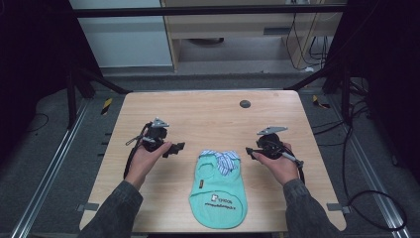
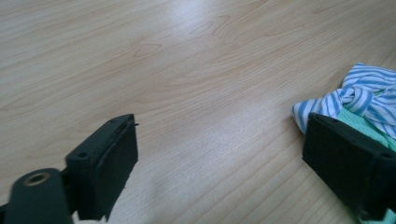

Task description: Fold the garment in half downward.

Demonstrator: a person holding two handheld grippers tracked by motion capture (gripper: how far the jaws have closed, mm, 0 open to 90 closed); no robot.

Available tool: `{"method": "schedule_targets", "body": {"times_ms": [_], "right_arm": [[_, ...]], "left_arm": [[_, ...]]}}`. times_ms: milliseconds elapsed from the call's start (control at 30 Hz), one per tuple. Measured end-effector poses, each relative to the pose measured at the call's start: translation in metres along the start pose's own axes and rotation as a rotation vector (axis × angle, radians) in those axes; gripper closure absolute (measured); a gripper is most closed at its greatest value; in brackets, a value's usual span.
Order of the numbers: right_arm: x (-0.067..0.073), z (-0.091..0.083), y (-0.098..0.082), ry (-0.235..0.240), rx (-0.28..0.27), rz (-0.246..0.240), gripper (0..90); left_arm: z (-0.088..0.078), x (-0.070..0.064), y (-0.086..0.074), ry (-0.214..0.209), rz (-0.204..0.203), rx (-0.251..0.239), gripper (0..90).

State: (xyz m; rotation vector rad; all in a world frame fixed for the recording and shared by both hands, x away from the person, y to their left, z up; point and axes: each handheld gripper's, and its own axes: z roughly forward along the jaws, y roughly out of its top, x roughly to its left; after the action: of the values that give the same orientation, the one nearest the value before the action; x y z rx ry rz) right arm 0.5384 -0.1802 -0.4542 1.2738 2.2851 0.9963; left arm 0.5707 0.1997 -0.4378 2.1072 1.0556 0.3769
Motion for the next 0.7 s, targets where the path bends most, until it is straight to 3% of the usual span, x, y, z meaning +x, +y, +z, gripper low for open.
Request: {"method": "schedule_targets", "body": {"times_ms": [133,300,533,700], "right_arm": [[0.004,0.009,0.011,0.027,0.020,-0.029,56.5],[0.014,0.024,0.015,0.049,0.048,-0.075,63.3],[0.022,0.036,0.016,0.073,0.061,-0.069,65.4],[0.023,0.041,0.016,0.068,0.054,-0.065,66.3]], "left_arm": [[0.011,-0.008,0.009,-0.016,0.021,0.025,14.4],[0.028,-0.016,0.013,-0.046,0.009,0.057,17.4],[0.045,-0.028,0.017,-0.078,0.020,0.078,17.6],[0.059,-0.042,0.019,-0.088,0.053,0.101,20.5]]}}
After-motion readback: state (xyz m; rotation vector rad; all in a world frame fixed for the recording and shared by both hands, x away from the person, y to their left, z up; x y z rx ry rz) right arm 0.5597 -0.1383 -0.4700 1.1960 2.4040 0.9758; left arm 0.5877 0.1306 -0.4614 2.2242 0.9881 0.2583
